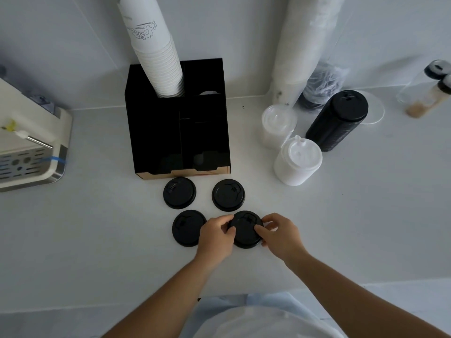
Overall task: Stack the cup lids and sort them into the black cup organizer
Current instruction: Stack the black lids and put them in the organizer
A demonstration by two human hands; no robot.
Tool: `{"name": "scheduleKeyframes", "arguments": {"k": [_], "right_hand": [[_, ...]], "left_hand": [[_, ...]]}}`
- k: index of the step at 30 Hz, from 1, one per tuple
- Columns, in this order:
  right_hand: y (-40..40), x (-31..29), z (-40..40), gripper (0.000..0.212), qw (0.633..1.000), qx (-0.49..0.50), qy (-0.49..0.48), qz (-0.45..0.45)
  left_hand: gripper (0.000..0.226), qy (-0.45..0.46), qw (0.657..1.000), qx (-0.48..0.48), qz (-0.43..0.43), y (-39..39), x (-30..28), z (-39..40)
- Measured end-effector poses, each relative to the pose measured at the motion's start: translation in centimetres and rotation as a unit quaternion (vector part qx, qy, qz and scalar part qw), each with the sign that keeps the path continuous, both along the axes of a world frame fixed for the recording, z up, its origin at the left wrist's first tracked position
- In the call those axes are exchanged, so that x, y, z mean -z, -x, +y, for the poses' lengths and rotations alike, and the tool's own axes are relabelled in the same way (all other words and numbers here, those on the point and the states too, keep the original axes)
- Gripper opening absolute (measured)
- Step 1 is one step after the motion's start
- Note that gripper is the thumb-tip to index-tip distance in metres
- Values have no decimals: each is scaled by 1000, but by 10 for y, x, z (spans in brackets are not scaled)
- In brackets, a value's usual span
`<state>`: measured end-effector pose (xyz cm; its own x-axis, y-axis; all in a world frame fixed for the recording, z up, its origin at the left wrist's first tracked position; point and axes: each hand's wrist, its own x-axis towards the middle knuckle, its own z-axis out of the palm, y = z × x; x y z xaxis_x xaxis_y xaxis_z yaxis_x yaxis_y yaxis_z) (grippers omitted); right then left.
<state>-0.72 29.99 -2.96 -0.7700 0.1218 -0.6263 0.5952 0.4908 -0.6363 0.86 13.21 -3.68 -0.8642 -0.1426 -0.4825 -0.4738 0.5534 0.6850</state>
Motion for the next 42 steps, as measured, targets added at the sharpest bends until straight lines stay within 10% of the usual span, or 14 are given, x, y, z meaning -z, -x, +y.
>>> {"name": "scheduleKeyframes", "arguments": {"k": [42], "right_hand": [[11,-18,-26,34,989,16,147,-29]], "left_hand": [[49,-140,969,-203,-5,6,-29,-21]]}}
